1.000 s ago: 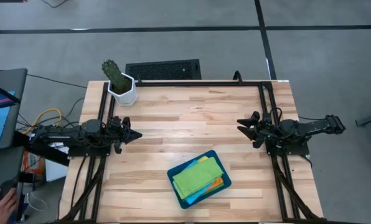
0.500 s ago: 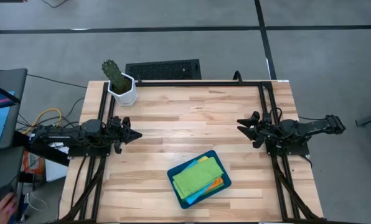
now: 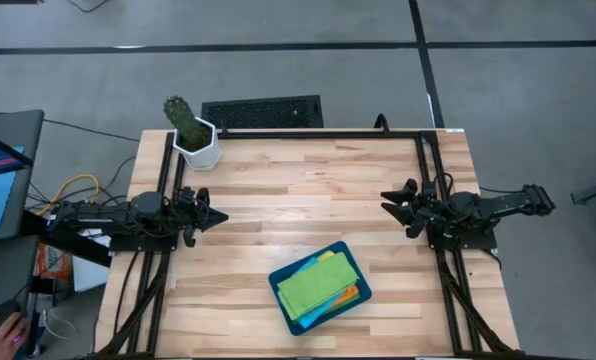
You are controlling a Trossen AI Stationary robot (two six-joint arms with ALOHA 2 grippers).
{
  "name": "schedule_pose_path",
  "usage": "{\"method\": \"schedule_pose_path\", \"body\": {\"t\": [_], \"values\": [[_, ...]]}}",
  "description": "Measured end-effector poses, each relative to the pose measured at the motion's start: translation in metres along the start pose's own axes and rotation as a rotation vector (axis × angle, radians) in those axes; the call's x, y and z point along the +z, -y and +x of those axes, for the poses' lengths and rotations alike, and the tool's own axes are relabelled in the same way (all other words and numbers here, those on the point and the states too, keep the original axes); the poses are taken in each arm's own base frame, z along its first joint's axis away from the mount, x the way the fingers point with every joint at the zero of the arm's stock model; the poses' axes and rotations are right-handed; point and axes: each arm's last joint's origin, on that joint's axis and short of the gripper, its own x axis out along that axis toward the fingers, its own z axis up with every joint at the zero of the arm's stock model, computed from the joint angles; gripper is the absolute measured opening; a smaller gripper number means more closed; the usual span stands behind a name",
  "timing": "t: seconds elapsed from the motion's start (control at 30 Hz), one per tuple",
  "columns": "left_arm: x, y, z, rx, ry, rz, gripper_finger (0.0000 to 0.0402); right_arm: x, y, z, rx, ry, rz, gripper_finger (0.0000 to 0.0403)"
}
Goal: Fold microfiber towels
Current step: Return to Home Position
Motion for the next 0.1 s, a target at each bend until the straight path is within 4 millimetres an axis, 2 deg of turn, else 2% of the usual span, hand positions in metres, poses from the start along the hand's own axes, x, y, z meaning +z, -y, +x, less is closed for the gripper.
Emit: {"method": "schedule_pose_path", "body": {"t": [0.1], "values": [[0.0000, 0.0000, 0.0000, 0.000, 0.000, 0.000, 0.0007, 0.0000, 0.0000, 0.0000, 0.000, 0.000, 0.000, 0.0233]]}}
